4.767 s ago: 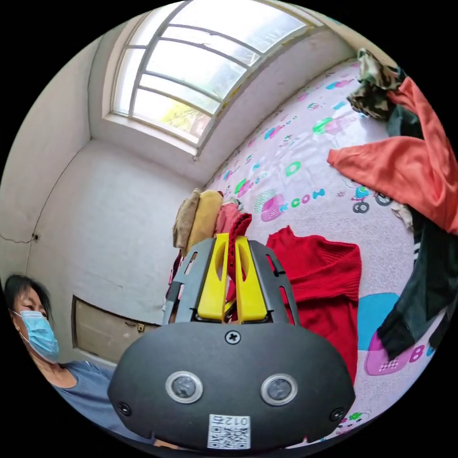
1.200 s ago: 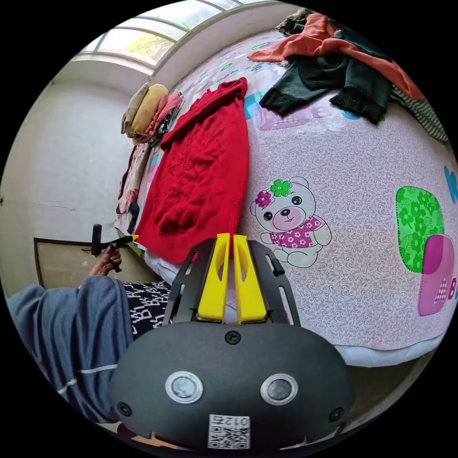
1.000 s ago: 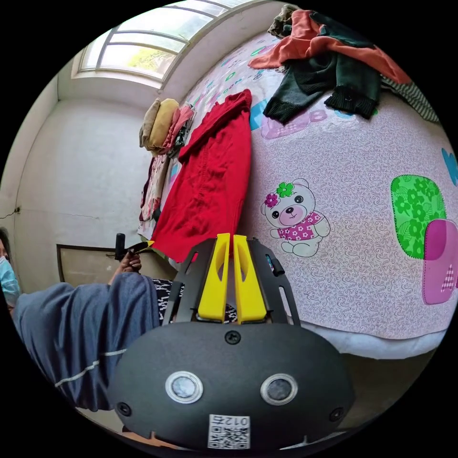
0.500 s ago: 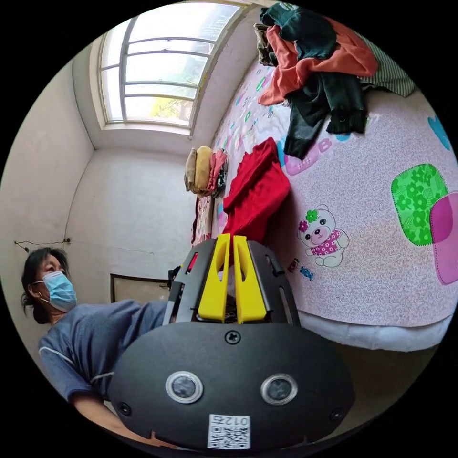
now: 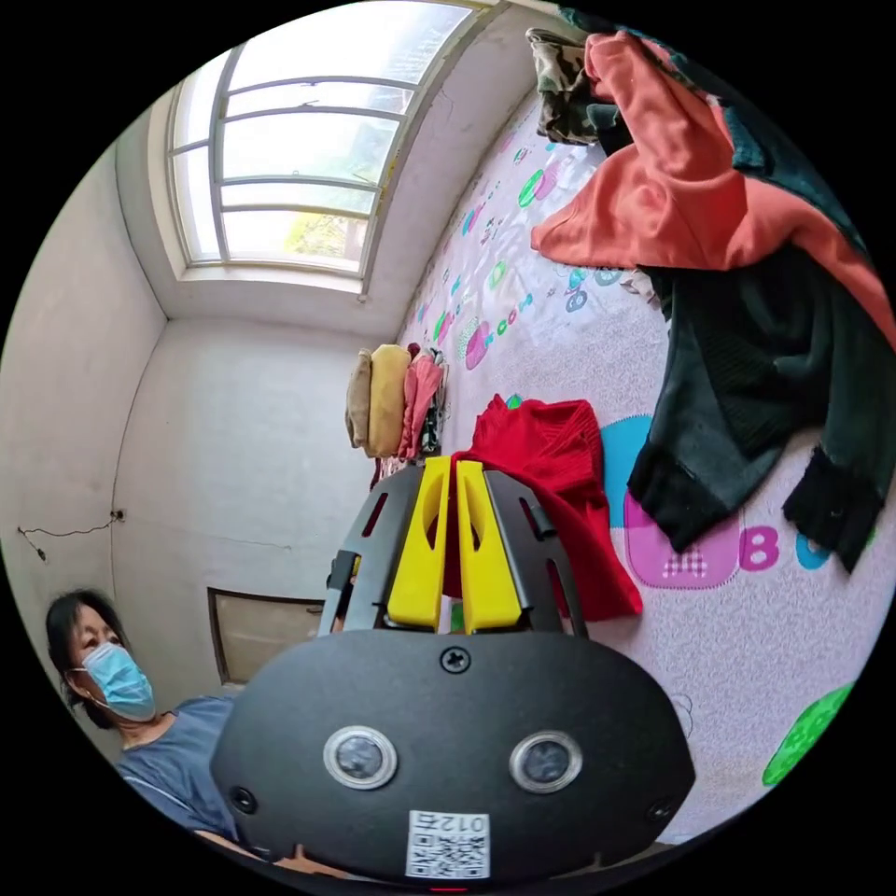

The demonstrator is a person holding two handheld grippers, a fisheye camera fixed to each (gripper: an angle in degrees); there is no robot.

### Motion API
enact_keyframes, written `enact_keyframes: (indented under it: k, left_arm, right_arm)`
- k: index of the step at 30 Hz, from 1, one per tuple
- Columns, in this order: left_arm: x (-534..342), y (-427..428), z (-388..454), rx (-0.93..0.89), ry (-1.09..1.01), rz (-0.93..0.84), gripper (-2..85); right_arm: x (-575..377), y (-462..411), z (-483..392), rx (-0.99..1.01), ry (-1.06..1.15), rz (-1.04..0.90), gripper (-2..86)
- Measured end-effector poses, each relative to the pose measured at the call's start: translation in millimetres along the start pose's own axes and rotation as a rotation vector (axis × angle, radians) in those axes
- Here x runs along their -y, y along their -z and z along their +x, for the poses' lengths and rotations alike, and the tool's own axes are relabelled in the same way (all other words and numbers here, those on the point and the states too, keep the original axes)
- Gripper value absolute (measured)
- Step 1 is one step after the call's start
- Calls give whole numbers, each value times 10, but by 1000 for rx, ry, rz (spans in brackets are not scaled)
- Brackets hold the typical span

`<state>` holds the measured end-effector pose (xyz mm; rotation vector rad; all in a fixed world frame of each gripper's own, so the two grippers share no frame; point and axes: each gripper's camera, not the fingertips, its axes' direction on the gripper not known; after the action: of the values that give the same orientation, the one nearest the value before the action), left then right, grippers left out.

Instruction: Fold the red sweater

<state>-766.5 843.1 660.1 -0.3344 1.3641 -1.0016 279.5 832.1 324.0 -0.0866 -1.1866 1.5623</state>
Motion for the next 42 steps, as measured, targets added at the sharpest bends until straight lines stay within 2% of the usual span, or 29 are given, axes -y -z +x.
enact_keyframes:
  k: [6,10,13,16,17,19,21,22,24,27,30,36,42]
  left_arm:
    - [761,-605,-439,71,134,-3,19]
    - [1014,-965,-692,104,151,-66,43]
    - [1118,-1062,-742,75,94,-67,72]
    - [1108,-868,-613,11,-3,59,82]
    - [1060,-788,-514,28,-53,89,82]
    - [931,-769,-322,86,-146,64,74]
    - [615,-961,-48,213,-289,-67,58]
    - [507,-1032,13,254,-324,-100,54]
    - [22,-1355,166,360,-436,-221,40]
    - [-541,-1744,172,423,-494,-339,28]
    - [-899,-1989,91,571,-521,-401,18]
    - [-1154,-2154,-115,691,-524,-452,8]
    - [-1172,-2365,-248,776,-526,-487,2]
  right_arm:
    - [1022,-1113,422,-150,-42,-96,6]
    - [1287,-1711,683,-278,-55,-173,13]
    - [1358,-1958,697,-362,-5,-152,23]
    - [1320,-2070,558,-427,75,-93,39]
    - [1244,-2068,435,-489,118,-7,47]
    - [1154,-2107,311,-479,158,52,53]
    - [1015,-2312,53,-465,290,48,44]
    - [960,-2422,-54,-478,358,29,39]
    - [758,-3078,-432,-545,612,-160,37]
    - [524,-3902,-778,-605,889,-329,54]
    - [483,-4571,-965,-589,1042,-465,63]
    - [921,-5425,-895,-522,1010,-643,70]
    - [1179,-5798,-768,-395,933,-760,60]
